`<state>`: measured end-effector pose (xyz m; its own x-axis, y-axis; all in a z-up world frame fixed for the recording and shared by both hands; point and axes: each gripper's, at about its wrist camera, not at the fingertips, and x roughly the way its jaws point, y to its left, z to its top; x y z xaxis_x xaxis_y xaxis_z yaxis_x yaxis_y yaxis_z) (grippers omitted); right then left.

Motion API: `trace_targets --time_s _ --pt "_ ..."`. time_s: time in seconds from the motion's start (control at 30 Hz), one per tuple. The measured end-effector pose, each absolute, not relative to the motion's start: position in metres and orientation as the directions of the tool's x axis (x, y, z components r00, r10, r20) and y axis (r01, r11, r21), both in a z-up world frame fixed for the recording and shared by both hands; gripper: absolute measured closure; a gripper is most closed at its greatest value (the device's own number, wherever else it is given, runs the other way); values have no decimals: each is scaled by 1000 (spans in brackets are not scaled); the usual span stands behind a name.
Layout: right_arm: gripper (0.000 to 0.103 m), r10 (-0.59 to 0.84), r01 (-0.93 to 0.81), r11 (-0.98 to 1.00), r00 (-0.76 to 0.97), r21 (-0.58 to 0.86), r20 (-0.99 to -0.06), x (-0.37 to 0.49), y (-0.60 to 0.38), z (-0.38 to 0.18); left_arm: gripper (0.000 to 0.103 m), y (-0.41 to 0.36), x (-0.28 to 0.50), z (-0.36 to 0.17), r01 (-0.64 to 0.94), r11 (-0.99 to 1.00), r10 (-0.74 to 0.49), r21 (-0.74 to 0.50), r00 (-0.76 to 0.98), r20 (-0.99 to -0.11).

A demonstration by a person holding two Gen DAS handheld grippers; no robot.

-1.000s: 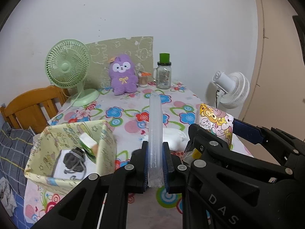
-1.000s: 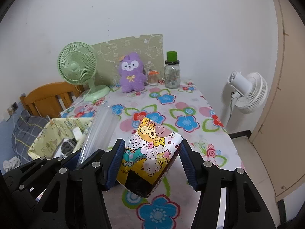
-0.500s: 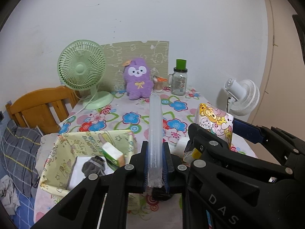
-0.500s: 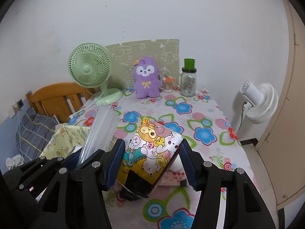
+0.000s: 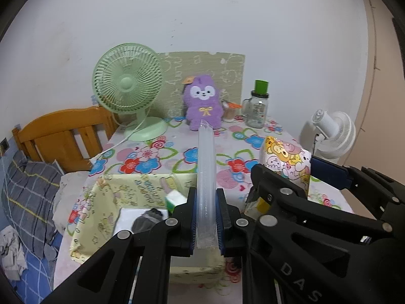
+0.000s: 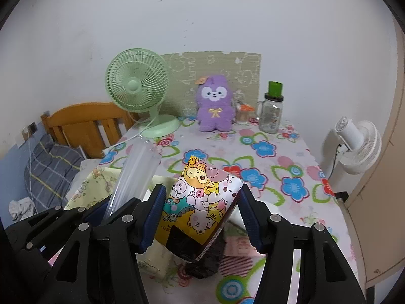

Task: Organize soft objects
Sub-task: 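Carry the clear tube and cartoon box toward the storage box with both tools, then lower both tools into the storage box and open them to release the tube and cartoon box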

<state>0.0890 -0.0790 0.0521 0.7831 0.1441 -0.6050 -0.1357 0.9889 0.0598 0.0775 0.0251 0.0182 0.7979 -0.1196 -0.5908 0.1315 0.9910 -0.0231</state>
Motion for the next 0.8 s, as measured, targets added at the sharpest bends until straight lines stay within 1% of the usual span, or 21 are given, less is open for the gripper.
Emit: trace_targets --time_s 0.4,0.8 --pt "42 174 -186 981 750 49 -638 111 -39 39 91 61 96 1 90 995 -94 -38 775 -625" --pt "42 215 -223 972 712 75 -668 133 -10 21 90 91 115 -30 50 999 -50 -21 725 -687"
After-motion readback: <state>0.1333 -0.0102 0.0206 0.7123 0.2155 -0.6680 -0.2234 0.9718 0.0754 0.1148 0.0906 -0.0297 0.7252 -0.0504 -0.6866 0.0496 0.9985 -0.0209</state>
